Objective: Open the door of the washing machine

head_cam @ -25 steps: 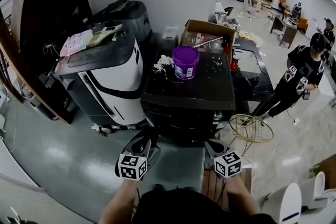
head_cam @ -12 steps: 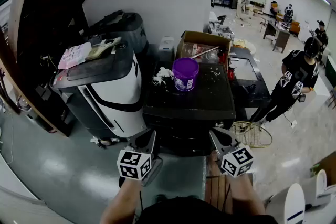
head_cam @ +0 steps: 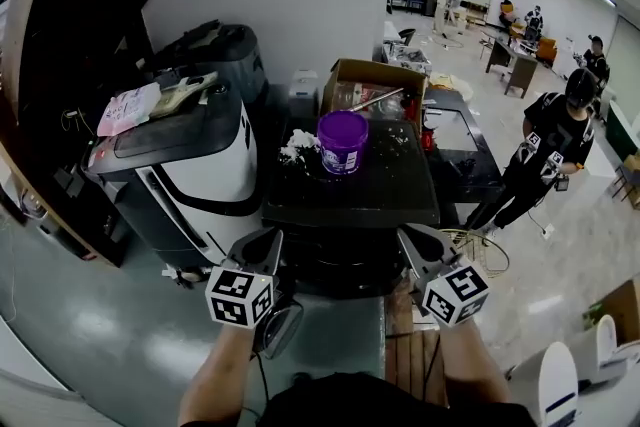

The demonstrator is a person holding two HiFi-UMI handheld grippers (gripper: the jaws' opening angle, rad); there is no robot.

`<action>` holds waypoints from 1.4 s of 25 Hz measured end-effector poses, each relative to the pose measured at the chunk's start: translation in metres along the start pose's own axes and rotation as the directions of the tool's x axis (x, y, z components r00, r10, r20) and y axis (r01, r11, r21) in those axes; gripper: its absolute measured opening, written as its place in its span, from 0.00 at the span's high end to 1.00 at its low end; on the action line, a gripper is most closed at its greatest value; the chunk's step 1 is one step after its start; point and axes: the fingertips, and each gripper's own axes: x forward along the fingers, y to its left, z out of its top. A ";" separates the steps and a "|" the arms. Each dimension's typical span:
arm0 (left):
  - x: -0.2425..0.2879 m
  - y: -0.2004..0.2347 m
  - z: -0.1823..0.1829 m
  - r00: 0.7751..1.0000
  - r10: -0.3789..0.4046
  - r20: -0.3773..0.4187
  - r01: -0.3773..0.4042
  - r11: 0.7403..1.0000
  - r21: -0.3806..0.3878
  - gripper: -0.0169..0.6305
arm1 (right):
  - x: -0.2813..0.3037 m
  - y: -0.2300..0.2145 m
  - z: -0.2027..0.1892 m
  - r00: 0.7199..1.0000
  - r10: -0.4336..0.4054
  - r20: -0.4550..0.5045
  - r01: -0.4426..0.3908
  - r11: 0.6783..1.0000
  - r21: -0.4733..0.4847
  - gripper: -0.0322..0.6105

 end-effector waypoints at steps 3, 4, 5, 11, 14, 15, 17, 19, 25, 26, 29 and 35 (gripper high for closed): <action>0.006 0.002 0.023 1.000 0.000 0.025 -0.002 0.997 0.075 0.95 | 0.007 -0.006 0.020 1.000 -0.006 0.028 0.006 1.000 -0.003 0.93; 0.008 0.004 0.031 0.999 0.002 0.036 -0.005 0.996 0.092 0.95 | 0.011 -0.007 0.029 0.999 -0.009 0.042 0.009 1.000 -0.004 0.93; 0.011 0.005 0.040 0.999 -0.001 0.049 -0.004 0.996 0.092 0.95 | 0.015 -0.008 0.037 0.998 -0.011 0.058 0.011 1.000 -0.005 0.93; 0.004 0.017 0.088 0.985 0.032 0.169 -0.037 0.999 0.027 0.95 | 0.029 0.009 0.071 0.990 0.053 0.134 -0.052 0.999 -0.008 0.93; -0.009 0.018 0.084 0.979 0.070 0.193 -0.079 0.996 0.035 0.95 | 0.030 0.024 0.062 0.993 0.066 0.101 -0.063 0.998 -0.028 0.93; -0.012 0.015 0.078 0.979 0.070 0.189 -0.080 0.996 0.049 0.95 | 0.030 0.027 0.053 0.996 0.058 0.075 -0.055 0.998 -0.041 0.93; -0.012 0.009 0.061 0.985 0.056 0.165 -0.069 0.995 0.072 0.95 | 0.031 0.034 0.034 0.998 0.047 0.029 -0.045 0.998 -0.054 0.93; -0.010 0.004 0.044 0.990 0.040 0.137 -0.048 0.997 0.058 0.95 | 0.031 0.039 0.019 0.998 0.056 0.013 -0.056 0.998 -0.029 0.93; -0.008 0.000 0.010 0.997 0.036 0.072 -0.036 0.999 -0.008 0.95 | 0.026 0.039 -0.001 0.998 0.061 0.005 -0.062 0.998 0.018 0.93; -0.008 -0.001 0.008 0.997 0.035 0.068 -0.034 0.999 -0.009 0.95 | 0.025 0.039 -0.001 0.998 0.067 0.009 -0.067 0.998 0.018 0.93; -0.006 -0.003 0.005 0.997 0.032 0.064 -0.032 0.999 -0.006 0.95 | 0.024 0.039 0.002 0.997 0.075 0.020 -0.075 0.997 0.014 0.93; -0.005 -0.002 0.005 0.998 0.032 0.057 -0.031 0.999 -0.016 0.95 | 0.021 0.032 0.006 0.997 0.064 0.031 -0.065 0.997 0.044 0.93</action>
